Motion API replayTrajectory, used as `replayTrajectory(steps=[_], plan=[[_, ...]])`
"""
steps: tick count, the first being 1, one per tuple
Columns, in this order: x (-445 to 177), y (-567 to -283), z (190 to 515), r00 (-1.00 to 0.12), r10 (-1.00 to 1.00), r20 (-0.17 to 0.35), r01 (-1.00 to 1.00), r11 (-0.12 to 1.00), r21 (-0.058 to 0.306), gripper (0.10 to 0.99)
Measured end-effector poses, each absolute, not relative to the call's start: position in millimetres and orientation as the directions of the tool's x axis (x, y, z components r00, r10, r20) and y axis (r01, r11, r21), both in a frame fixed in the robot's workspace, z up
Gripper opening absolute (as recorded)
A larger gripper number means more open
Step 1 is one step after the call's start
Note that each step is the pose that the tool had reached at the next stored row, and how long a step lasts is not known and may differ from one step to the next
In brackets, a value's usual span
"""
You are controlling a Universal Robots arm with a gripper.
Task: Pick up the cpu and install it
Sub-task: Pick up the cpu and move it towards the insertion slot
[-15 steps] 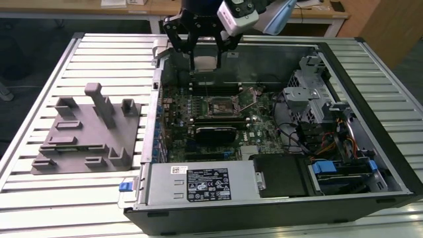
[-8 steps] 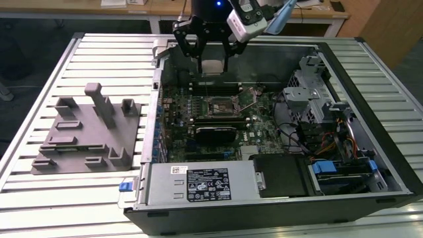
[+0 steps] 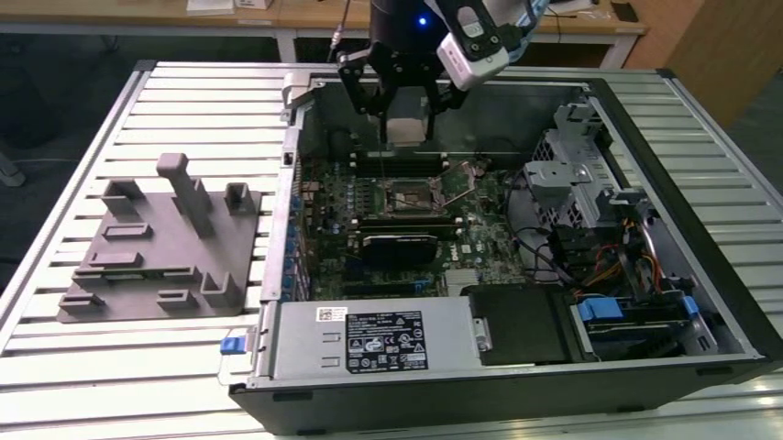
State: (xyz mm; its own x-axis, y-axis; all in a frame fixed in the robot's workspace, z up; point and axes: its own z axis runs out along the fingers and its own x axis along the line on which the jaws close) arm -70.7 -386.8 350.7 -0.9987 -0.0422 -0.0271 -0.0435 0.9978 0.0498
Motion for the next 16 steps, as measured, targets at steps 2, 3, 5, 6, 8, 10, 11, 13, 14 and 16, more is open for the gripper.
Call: replayTrajectory(steps=[2,3,5,6,8,10,11,13,14,16], plan=[[-67.6,-386.5,347.6,-0.999,-0.042,-0.027,-0.043,0.998,0.050,0.541],[-66.2,-386.4,345.7,-0.999,-0.042,-0.027,-0.043,0.998,0.050,0.541],[-63.8,-386.2,342.3,-0.999,-0.042,-0.027,-0.043,0.998,0.050,0.541],[-62.6,-386.1,340.6,-0.999,-0.042,-0.027,-0.044,0.998,0.050,0.541],[-60.4,-385.9,337.0,-0.999,-0.042,-0.027,-0.044,0.998,0.050,0.541],[-58.2,-385.6,333.3,-0.999,-0.042,-0.027,-0.043,0.998,0.050,0.541],[-57.1,-385.4,331.5,-0.999,-0.042,-0.027,-0.044,0.998,0.050,0.541],[-55.2,-385.0,327.9,-0.999,-0.042,-0.027,-0.044,0.998,0.050,0.541],[-54.3,-384.7,326.1,-0.999,-0.042,-0.027,-0.043,0.998,0.050,0.541],[-52.4,-384.3,322.5,-0.999,-0.042,-0.027,-0.043,0.998,0.050,0.541]])
